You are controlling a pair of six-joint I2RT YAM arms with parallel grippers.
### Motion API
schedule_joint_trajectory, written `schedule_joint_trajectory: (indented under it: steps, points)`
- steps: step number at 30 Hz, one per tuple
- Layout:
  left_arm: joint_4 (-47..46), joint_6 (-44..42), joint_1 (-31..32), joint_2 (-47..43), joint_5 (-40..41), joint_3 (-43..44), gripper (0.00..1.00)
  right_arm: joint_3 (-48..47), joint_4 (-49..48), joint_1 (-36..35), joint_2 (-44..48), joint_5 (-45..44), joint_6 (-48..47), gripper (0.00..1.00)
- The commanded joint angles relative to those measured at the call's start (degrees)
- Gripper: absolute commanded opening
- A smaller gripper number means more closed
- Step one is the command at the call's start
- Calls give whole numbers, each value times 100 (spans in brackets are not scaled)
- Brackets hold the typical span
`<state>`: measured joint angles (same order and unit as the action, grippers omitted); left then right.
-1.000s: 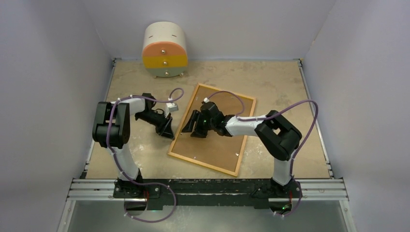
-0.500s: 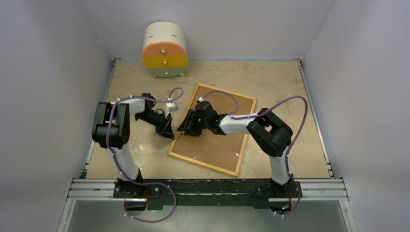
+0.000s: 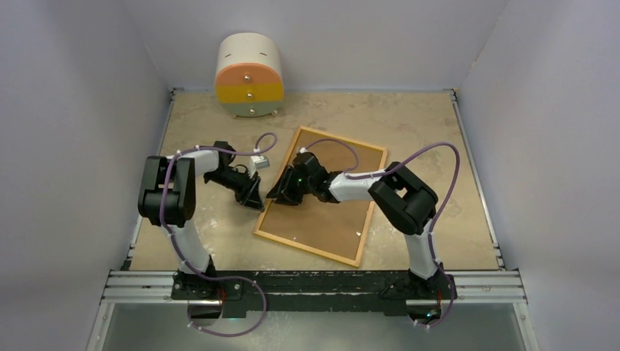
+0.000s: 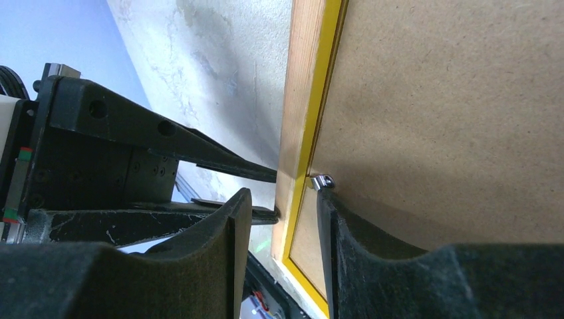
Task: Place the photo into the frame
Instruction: Install the photo frame at the center of the board.
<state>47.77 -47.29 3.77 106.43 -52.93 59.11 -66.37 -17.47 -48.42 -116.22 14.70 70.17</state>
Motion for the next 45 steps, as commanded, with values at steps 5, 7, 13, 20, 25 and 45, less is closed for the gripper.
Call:
schedule_joint_trajectory:
  steps: [5,7,13,20,25,45]
  points:
    - [-273,-162,86,-192,283,-153,27,-161,78,-31,-6,-349,271,42]
    - [-268,-168,112,-213,312,-163,27,-174,103,-29,-6,-410,271,41]
    - [-303,-160,150,-252,350,-189,27,-192,36,-30,-77,-423,265,33]
    - [-321,-239,233,-474,302,-321,28,-309,77,-31,-148,-443,215,27]
    - [-270,-275,256,-440,311,-321,27,-355,77,-28,-217,-380,217,24]
    - [-178,535,294,291,-404,1476,43,-241,474,1662,780,-16,-992,51]
